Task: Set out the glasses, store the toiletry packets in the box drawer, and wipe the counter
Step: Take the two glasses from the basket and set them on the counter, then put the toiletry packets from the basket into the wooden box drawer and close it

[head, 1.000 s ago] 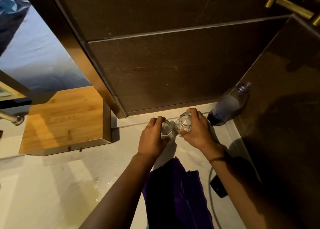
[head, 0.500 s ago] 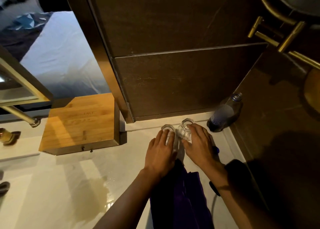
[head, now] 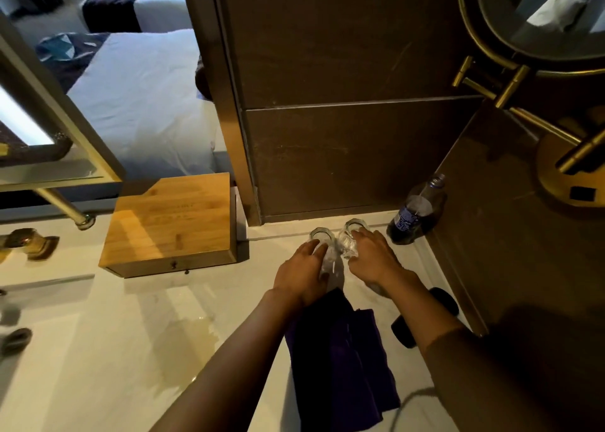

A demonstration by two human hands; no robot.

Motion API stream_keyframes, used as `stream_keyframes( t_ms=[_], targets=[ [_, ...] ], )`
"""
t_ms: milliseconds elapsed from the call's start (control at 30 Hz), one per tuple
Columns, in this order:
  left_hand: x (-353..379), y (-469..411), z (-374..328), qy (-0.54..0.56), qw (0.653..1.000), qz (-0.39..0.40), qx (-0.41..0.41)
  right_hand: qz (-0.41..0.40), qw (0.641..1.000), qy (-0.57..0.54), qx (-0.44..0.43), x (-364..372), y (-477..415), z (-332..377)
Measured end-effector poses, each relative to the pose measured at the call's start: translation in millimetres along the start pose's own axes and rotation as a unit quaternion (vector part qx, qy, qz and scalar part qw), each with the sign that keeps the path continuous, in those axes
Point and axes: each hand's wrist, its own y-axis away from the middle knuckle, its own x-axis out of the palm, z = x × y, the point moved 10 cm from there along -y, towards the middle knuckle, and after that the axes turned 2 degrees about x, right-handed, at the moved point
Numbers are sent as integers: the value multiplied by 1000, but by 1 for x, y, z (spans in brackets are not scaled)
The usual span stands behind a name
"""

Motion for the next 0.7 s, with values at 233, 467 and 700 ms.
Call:
stream_keyframes(
  t_ms=[233,467,700],
  targets=[
    [3,82,38,31,999,11,-5,-44,989,-138,7,26,64,19],
    [36,218,101,100,993,46,-43,8,938,-345,45,97,160,53],
    [105,389,162,311,932,113,-149,315,881,-351,44,219,271,102]
  ],
)
